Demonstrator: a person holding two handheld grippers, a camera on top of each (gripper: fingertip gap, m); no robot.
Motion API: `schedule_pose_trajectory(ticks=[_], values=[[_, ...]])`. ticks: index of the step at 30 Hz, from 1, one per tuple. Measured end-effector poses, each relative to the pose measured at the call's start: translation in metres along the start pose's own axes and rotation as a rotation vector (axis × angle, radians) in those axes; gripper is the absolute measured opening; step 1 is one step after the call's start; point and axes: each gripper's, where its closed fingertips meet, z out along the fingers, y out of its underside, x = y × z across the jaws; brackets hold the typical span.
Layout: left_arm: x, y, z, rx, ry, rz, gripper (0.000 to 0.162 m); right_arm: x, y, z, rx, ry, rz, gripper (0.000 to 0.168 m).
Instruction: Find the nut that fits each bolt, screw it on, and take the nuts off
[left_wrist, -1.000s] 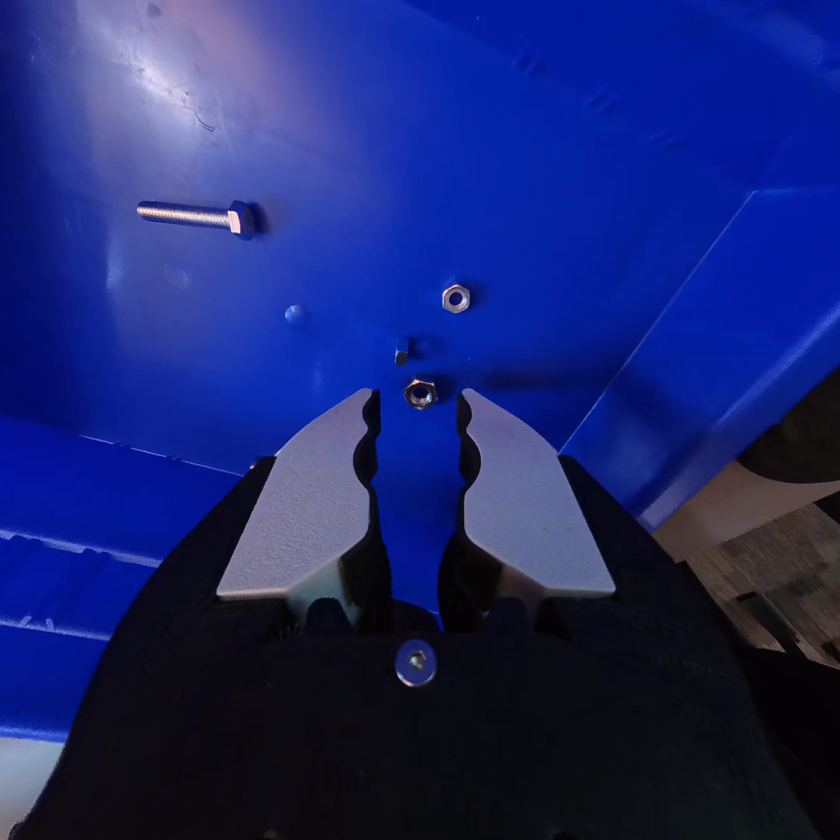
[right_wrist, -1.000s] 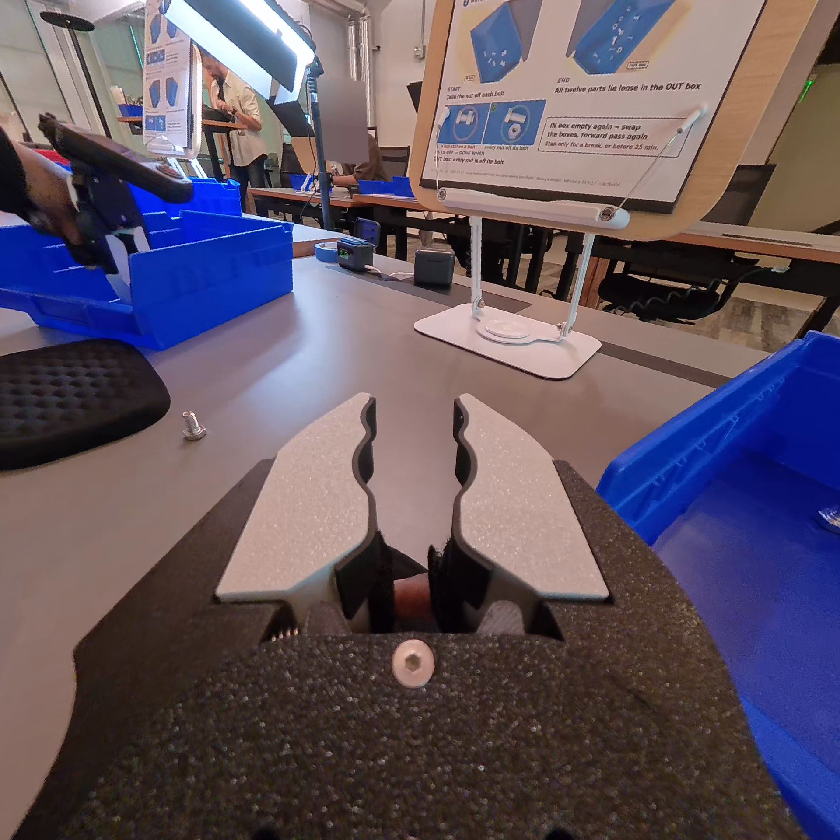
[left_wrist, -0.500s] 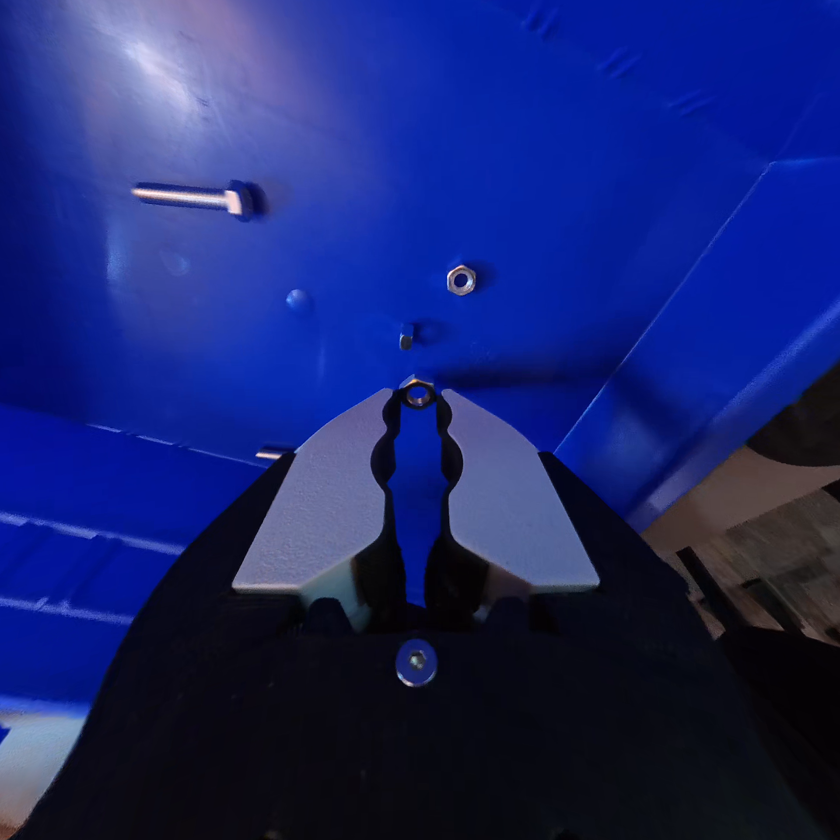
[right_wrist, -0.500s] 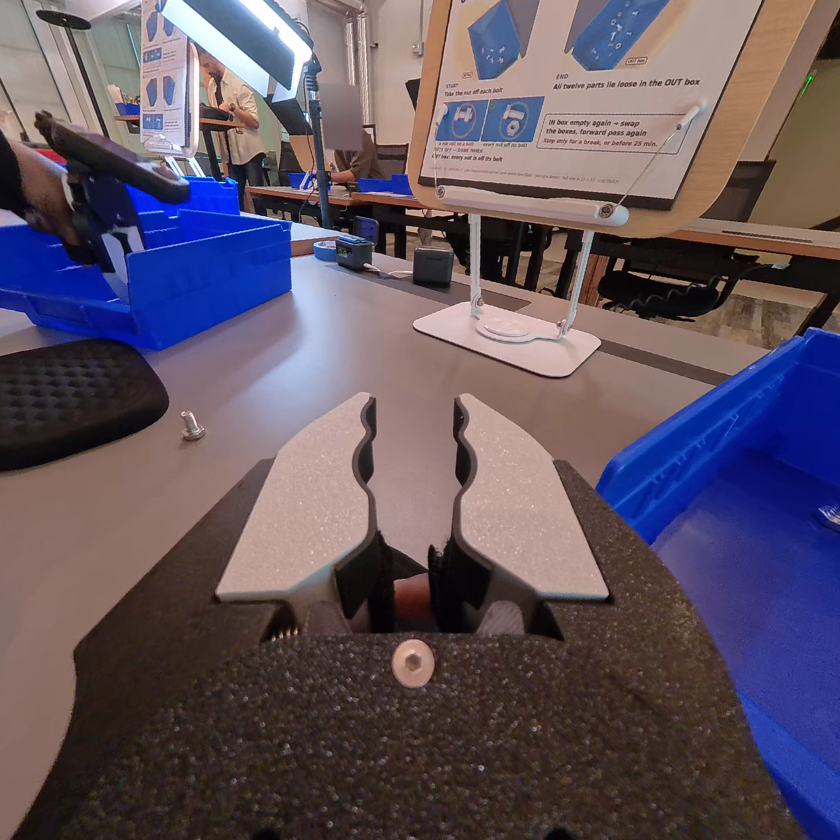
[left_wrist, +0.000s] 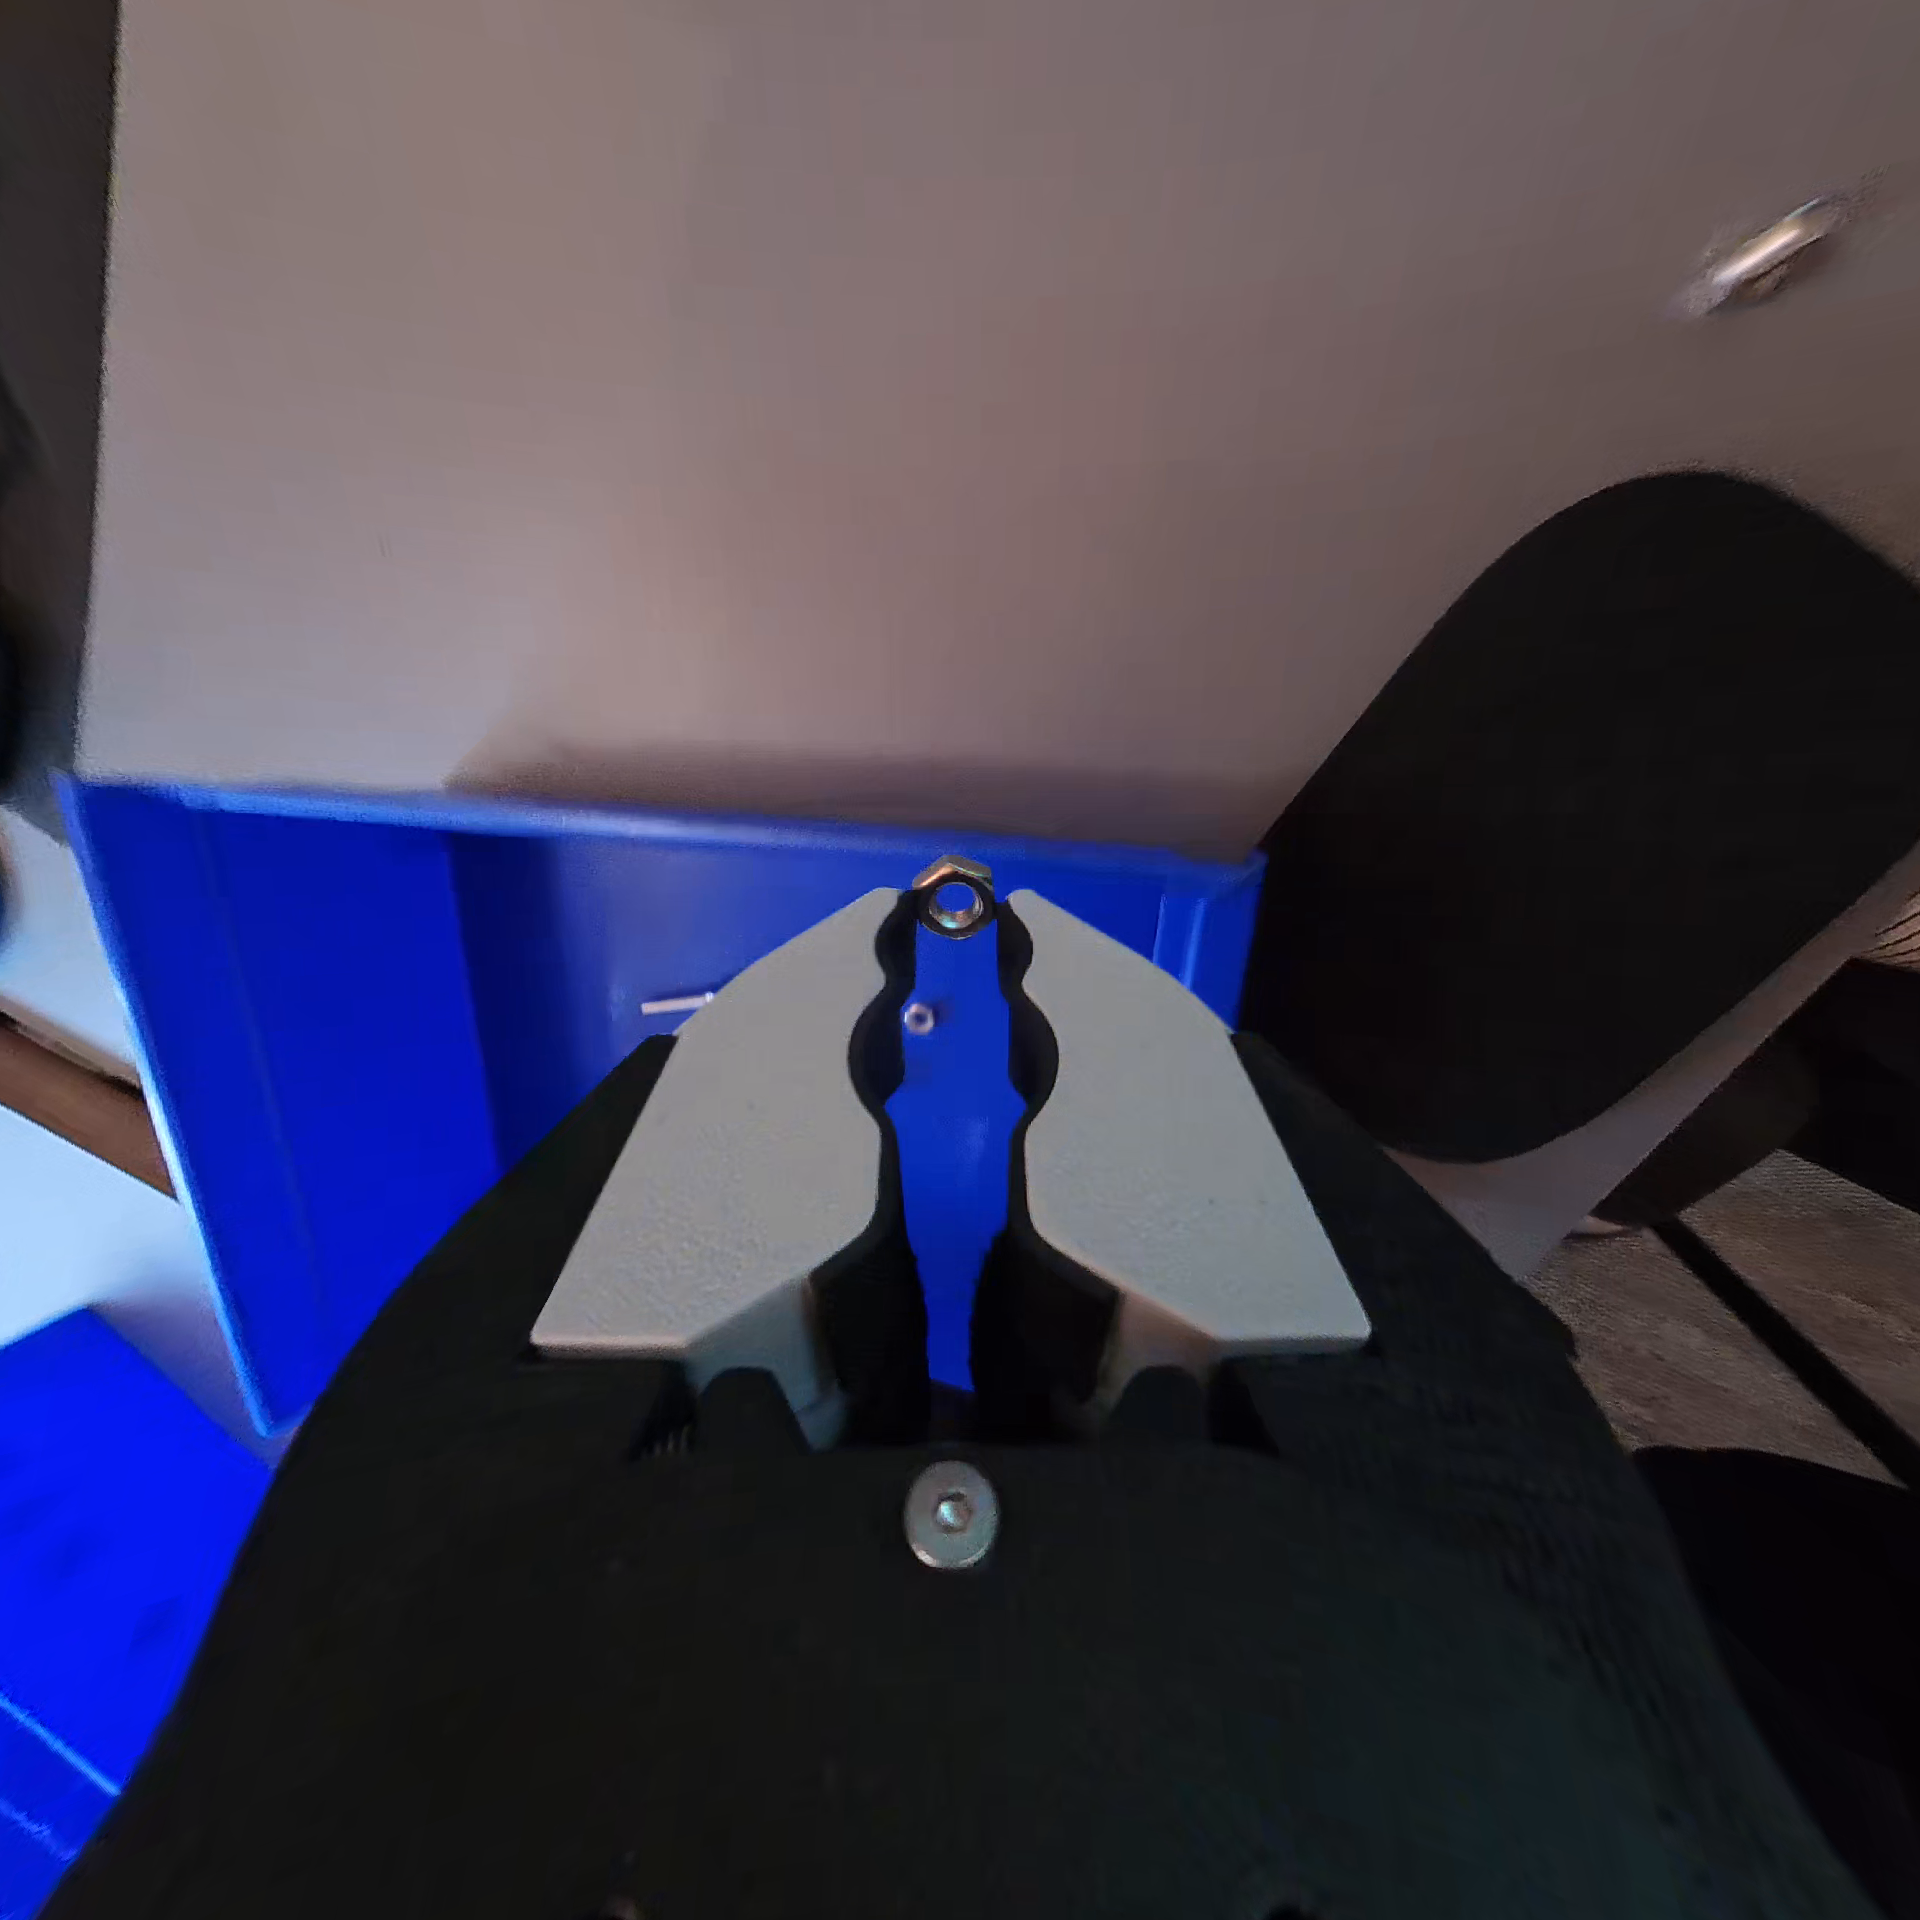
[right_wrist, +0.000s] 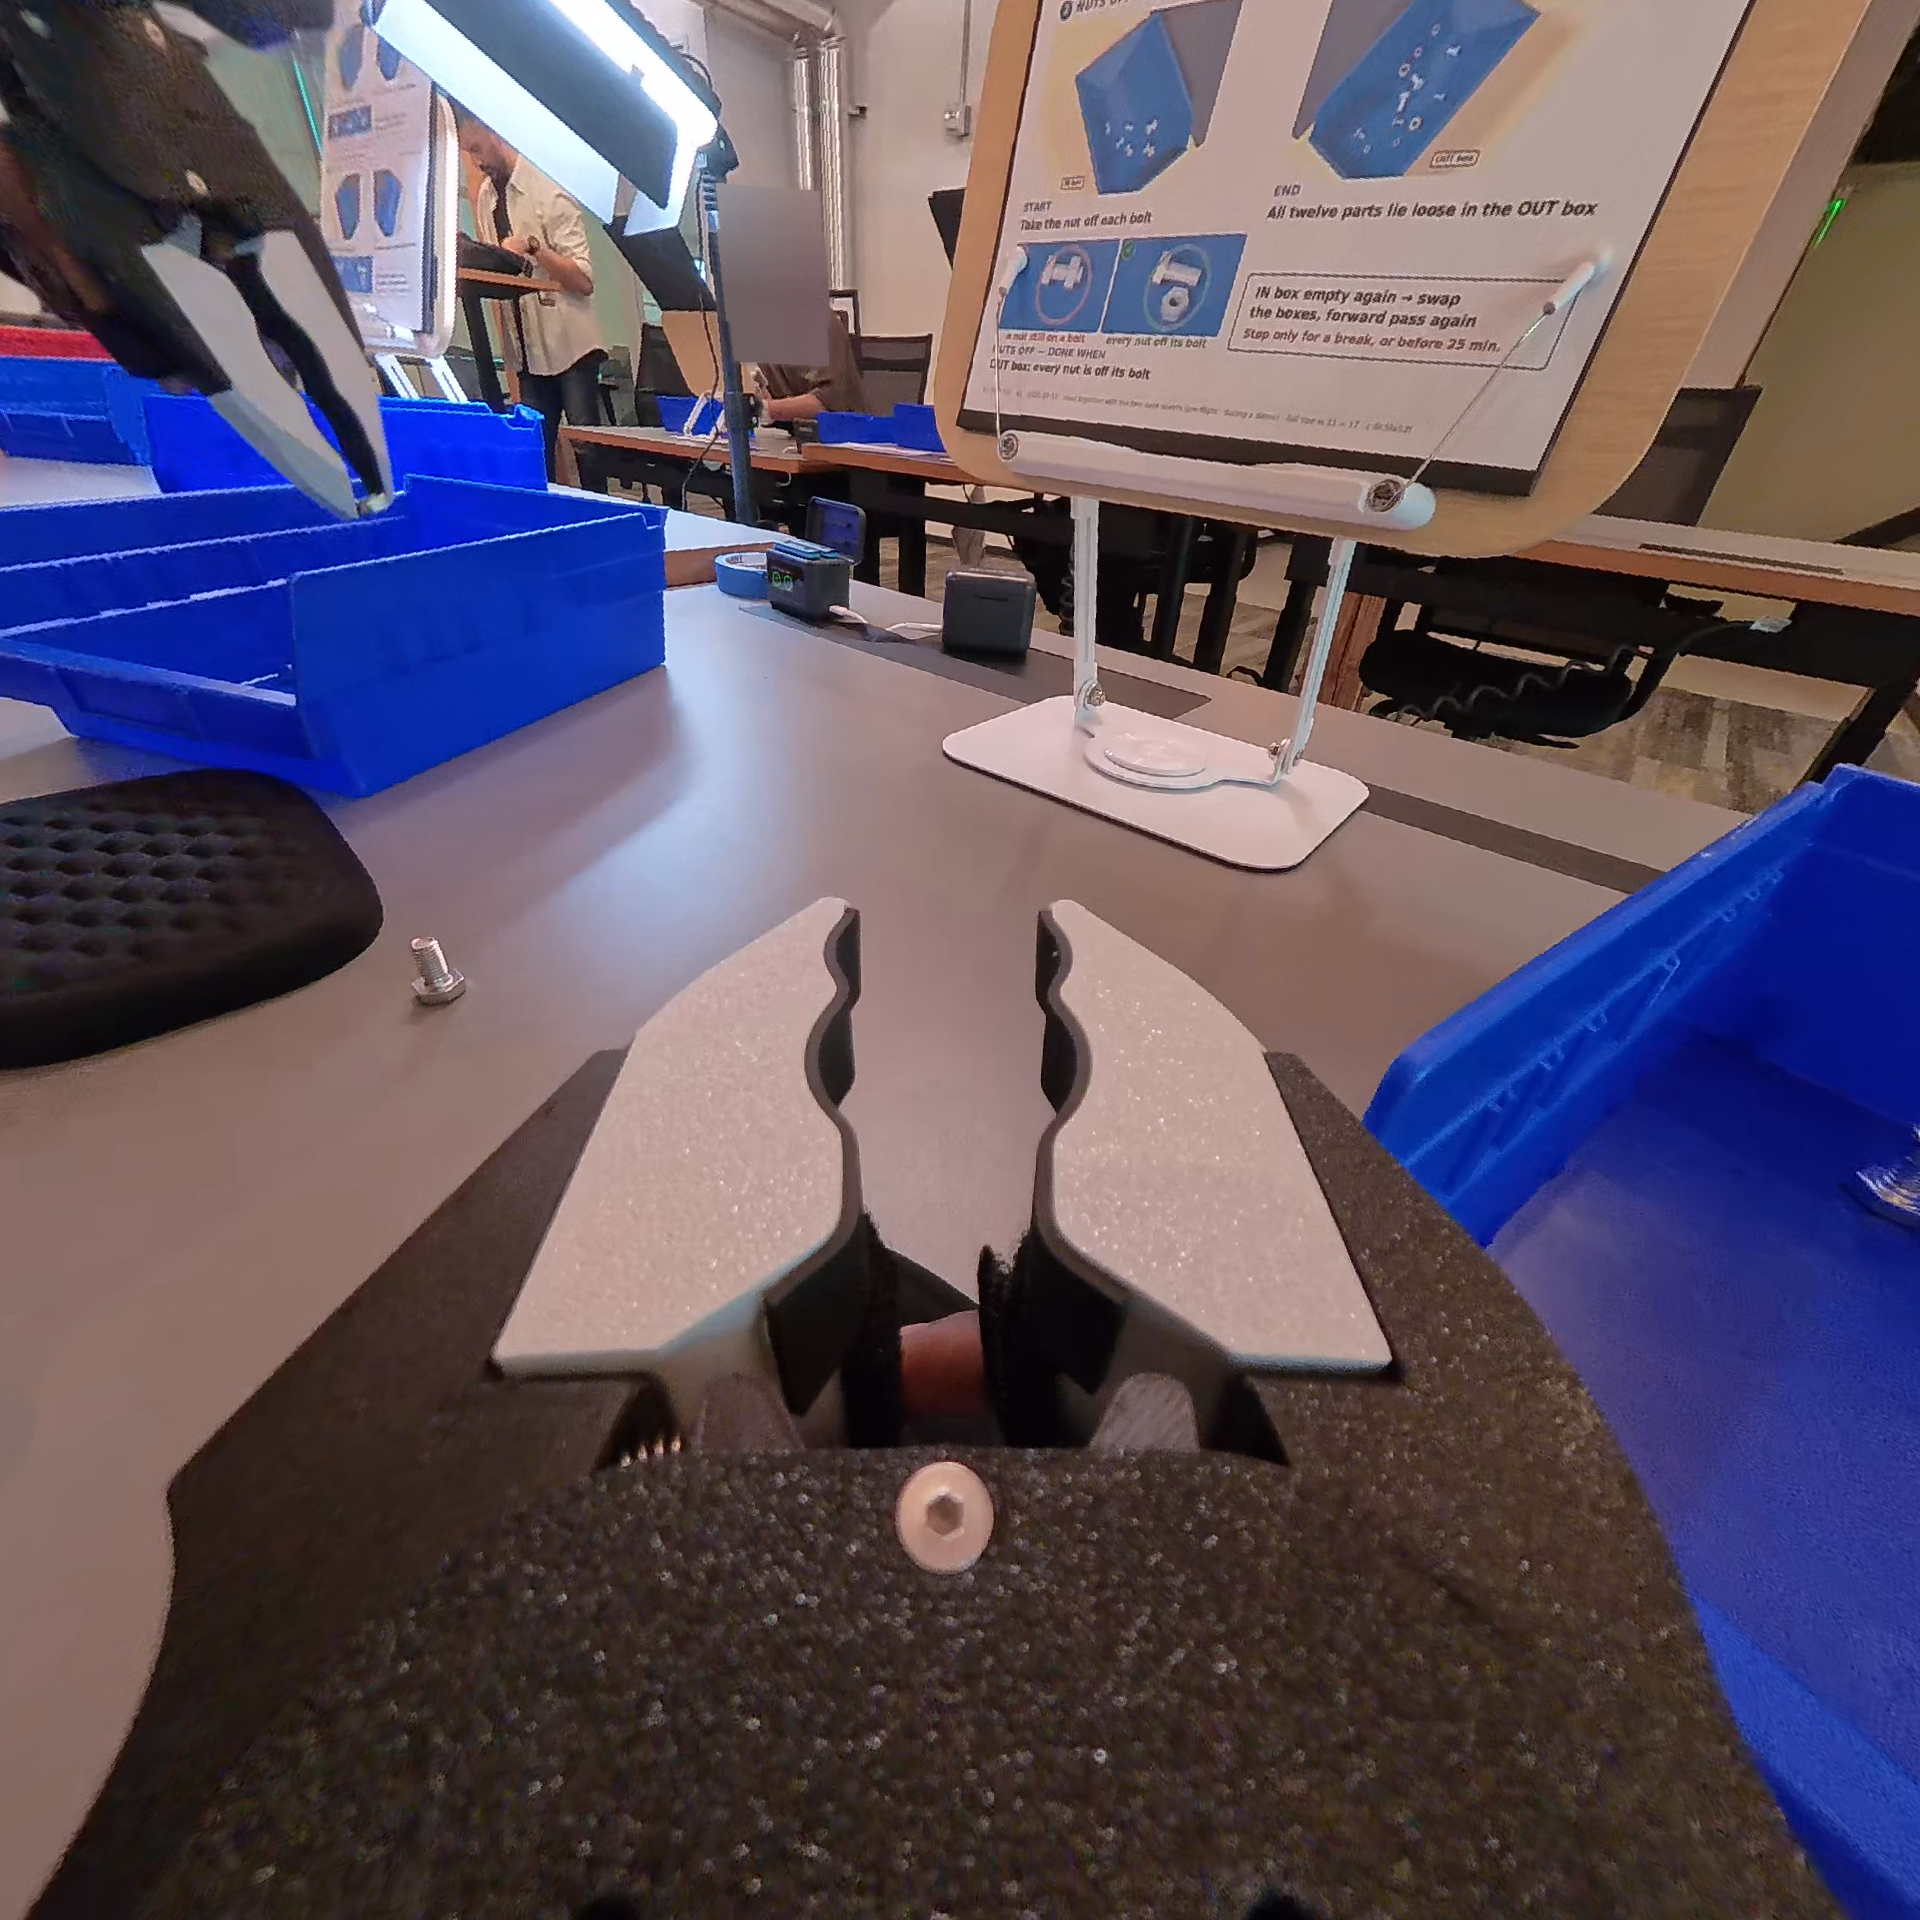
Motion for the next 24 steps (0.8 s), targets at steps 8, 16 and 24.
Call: schedule_pose_trajectory(ticks=[8, 16, 24], values=[[0.062, -0.076, 0.004, 0.086, 0.027, 0.256, 0.015, 0.000, 0.000, 0.000, 0.002, -0.001, 0.000, 0.032], [0.152, -0.123, 0.054, 0.102, 0.233, 0.463, 0.015, -0.001, -0.001, -0.001, 0.011, -0.002, -0.004, 0.032], [0.194, -0.138, 0.095, 0.065, 0.345, 0.495, 0.015, -0.001, -0.002, -0.001, 0.018, -0.004, -0.004, 0.032]])
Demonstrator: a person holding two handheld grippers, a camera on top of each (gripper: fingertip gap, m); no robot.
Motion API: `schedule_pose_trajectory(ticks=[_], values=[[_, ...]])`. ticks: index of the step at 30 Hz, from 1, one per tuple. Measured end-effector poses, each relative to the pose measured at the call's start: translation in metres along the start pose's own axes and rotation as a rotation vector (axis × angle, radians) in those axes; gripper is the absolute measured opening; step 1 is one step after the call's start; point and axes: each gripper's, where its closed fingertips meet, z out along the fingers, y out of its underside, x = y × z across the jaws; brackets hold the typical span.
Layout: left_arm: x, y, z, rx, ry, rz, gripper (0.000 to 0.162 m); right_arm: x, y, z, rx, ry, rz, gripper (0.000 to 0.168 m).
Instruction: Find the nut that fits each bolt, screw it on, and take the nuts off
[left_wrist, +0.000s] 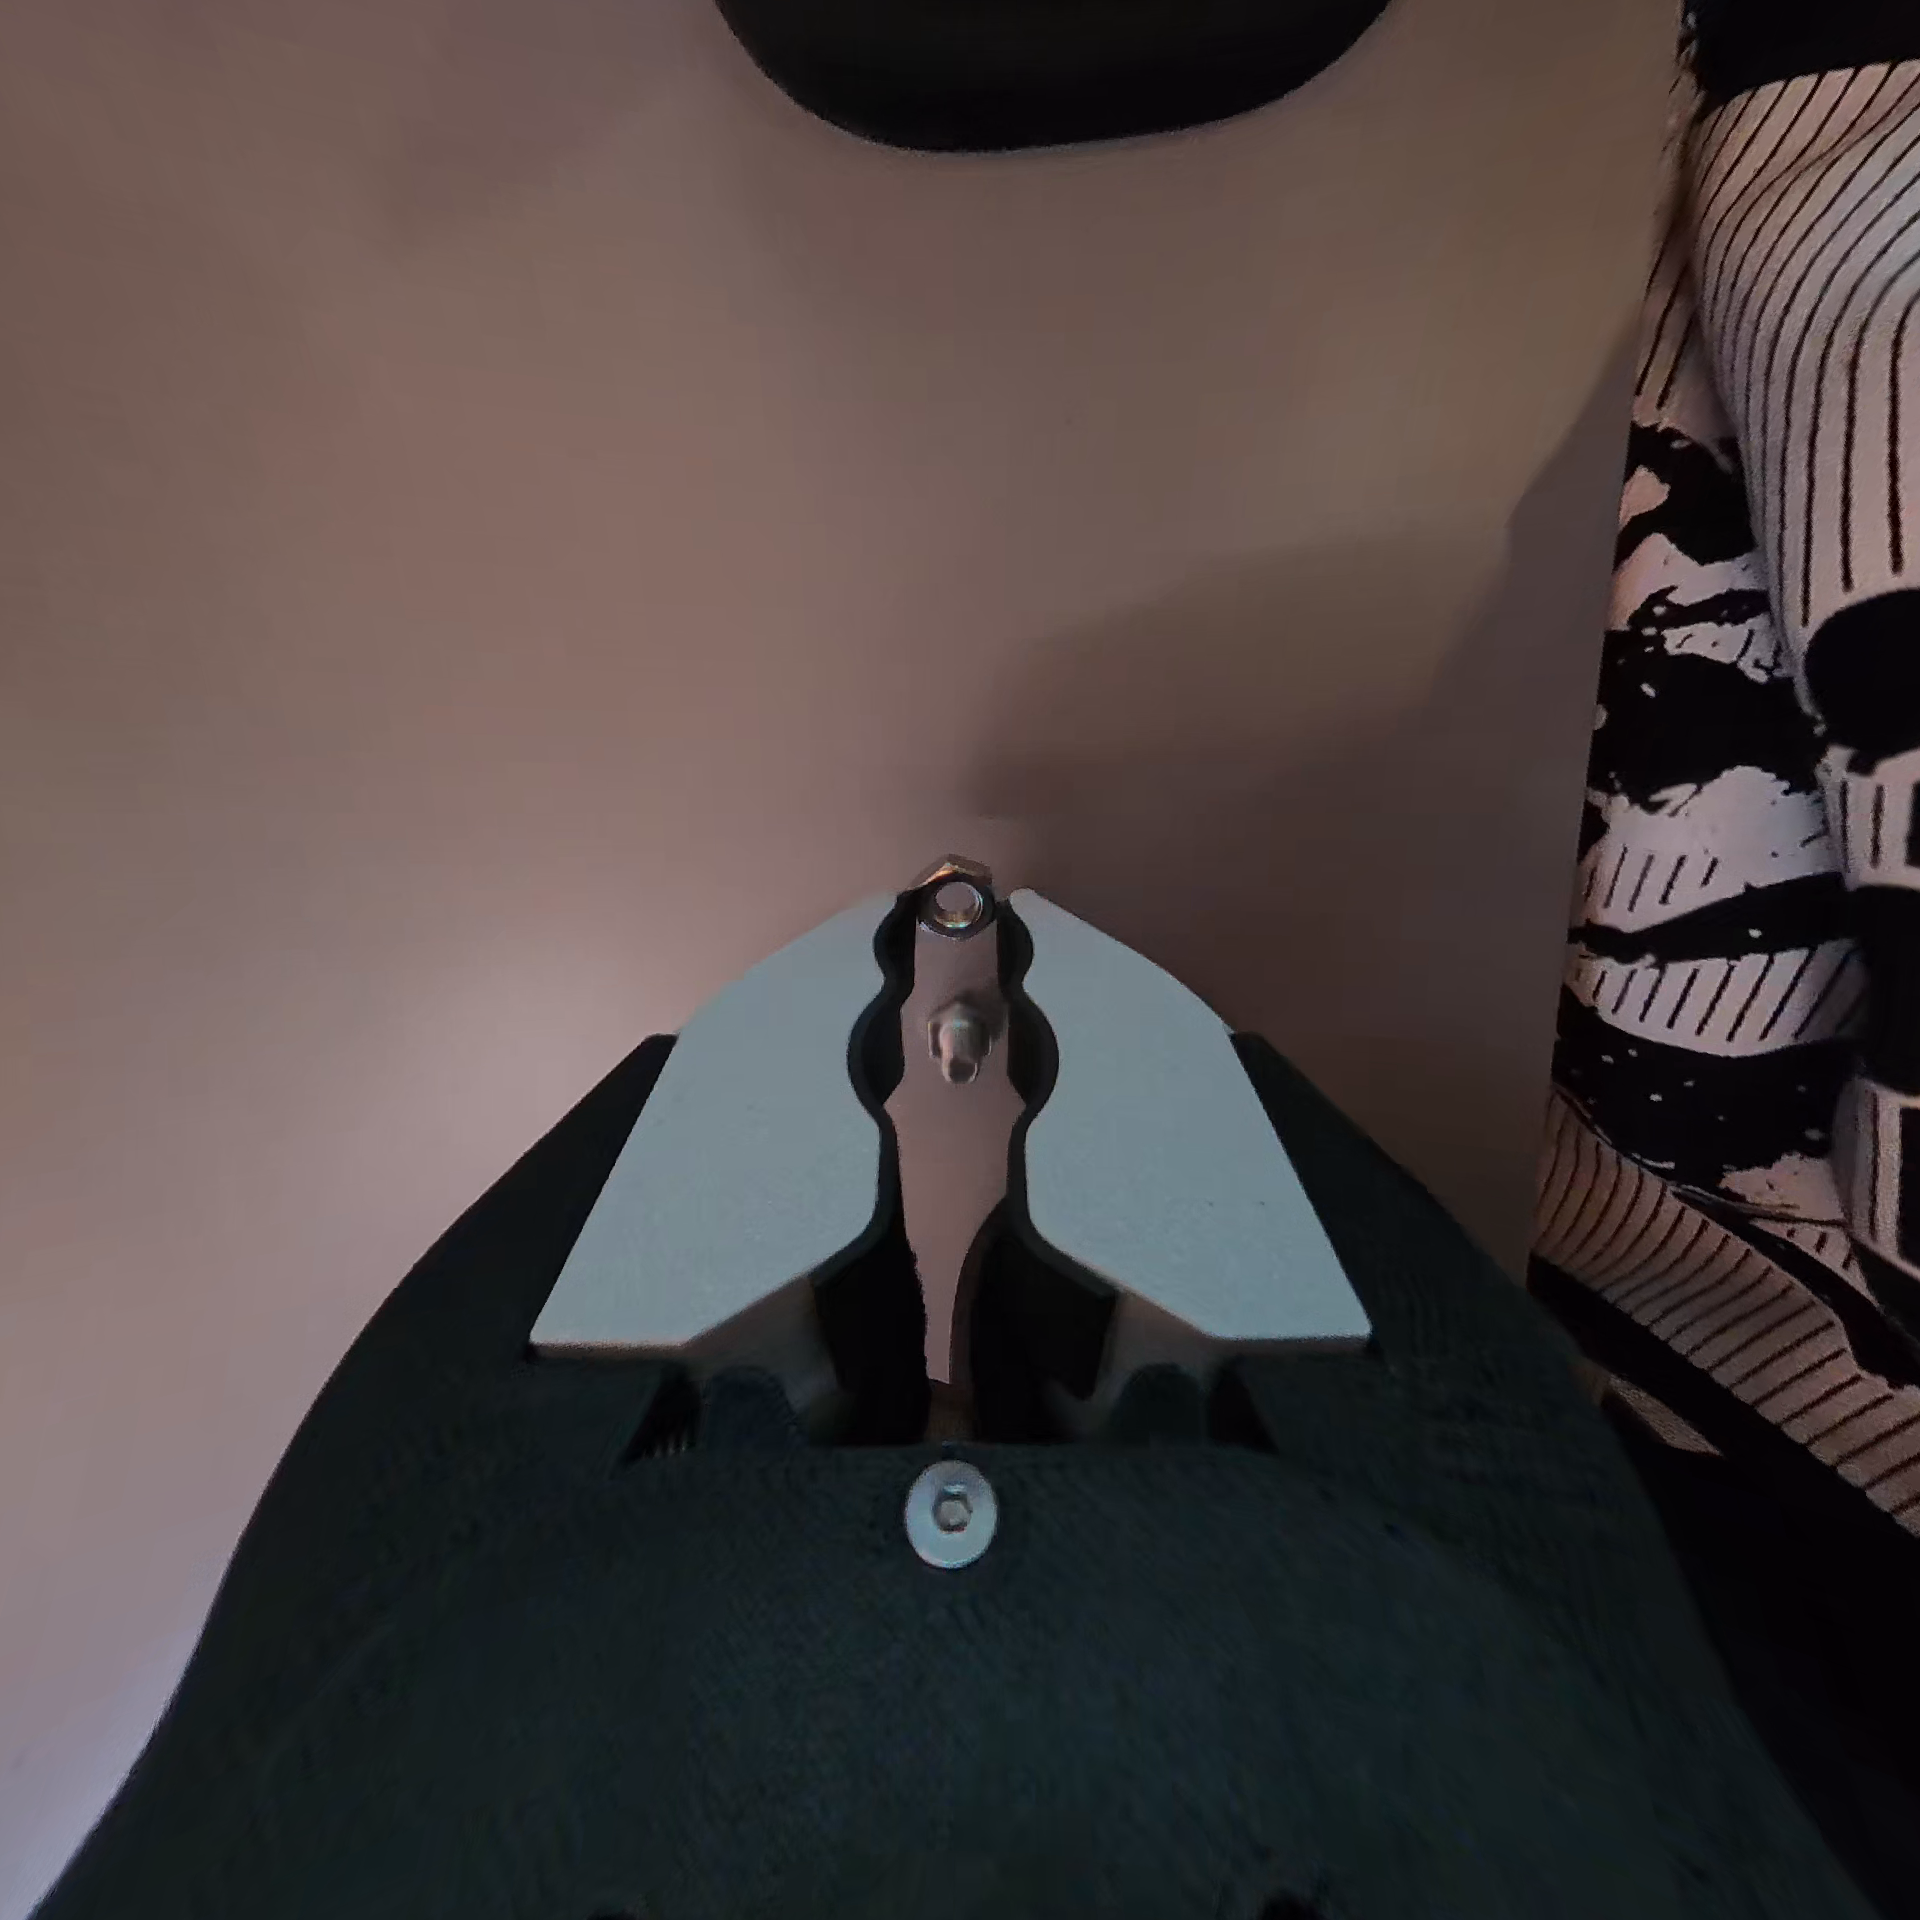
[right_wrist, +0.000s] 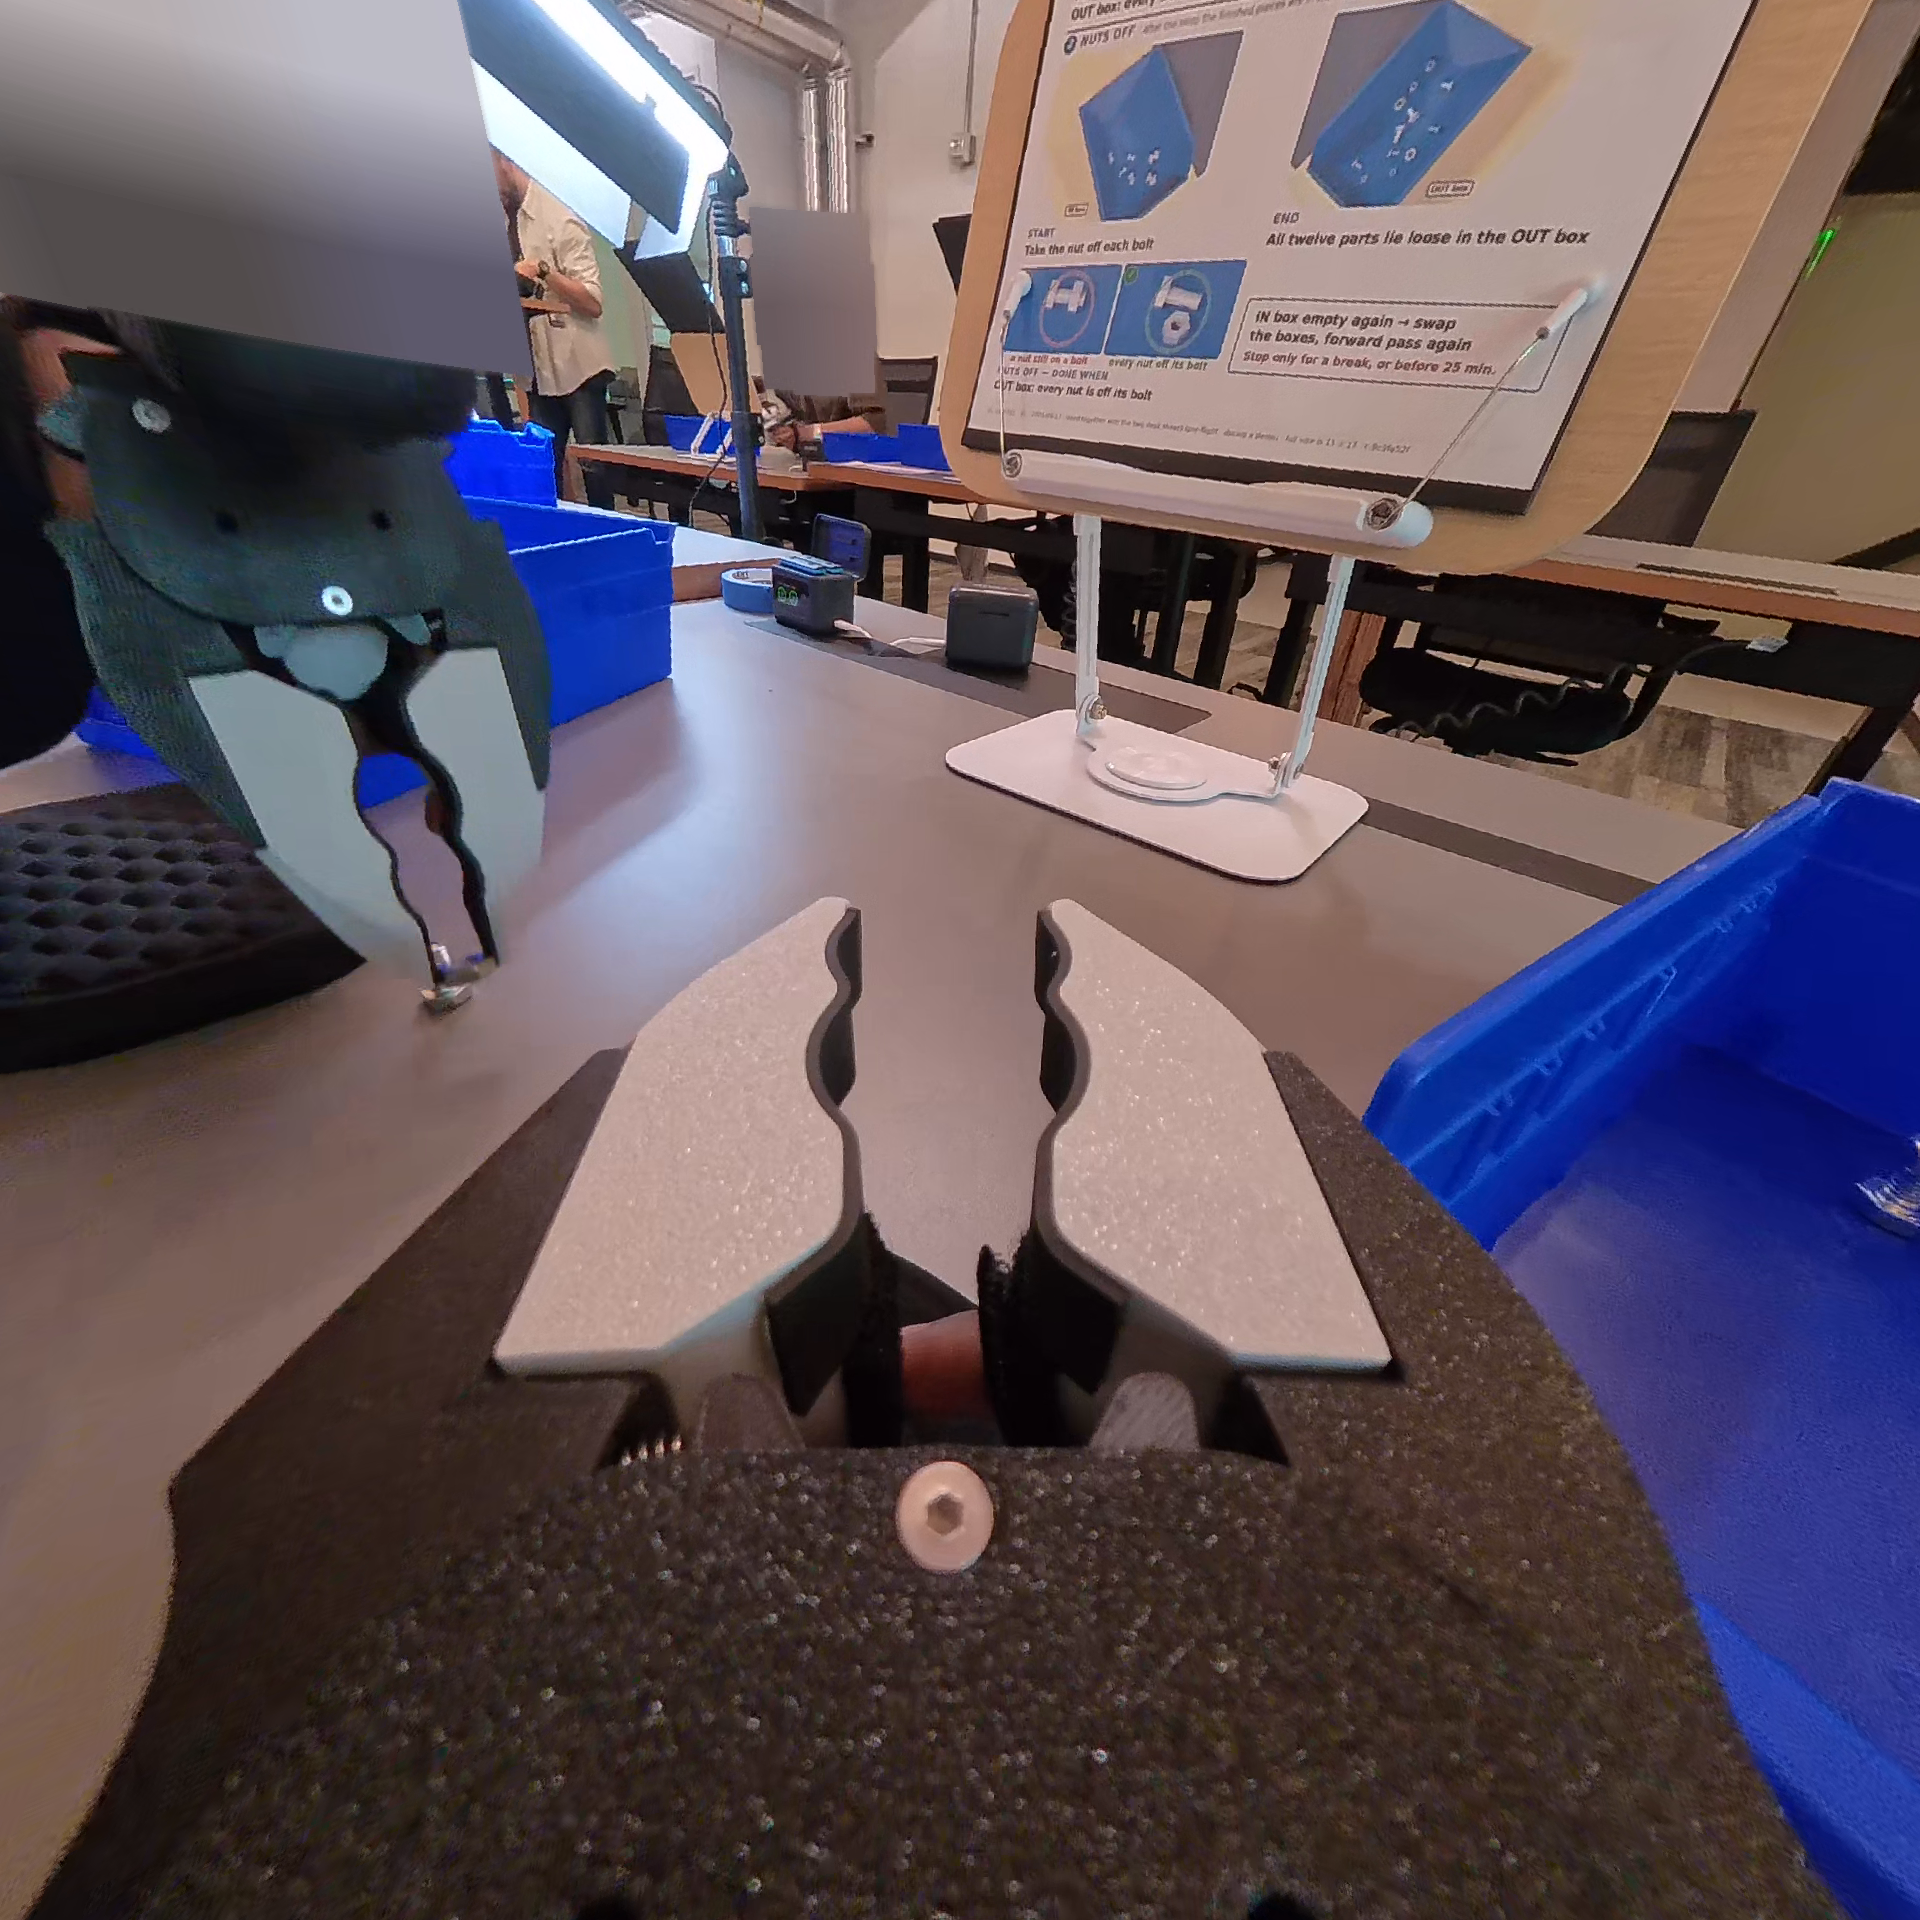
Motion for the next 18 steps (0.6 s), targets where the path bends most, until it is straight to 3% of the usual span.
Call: schedule_pose_trajectory(ticks=[10, 18], values=[[0.002, -0.002, 0.026, -0.046, 0.016, -0.017, 0.015, 0.000, 0.000, 0.001, -0.002, 0.001, -0.004, 0.032], [0.002, -0.004, 0.027, -0.014, 0.020, -0.036, 0.019, 0.000, 0.001, 0.001, -0.006, 0.001, -0.004, 0.032]])
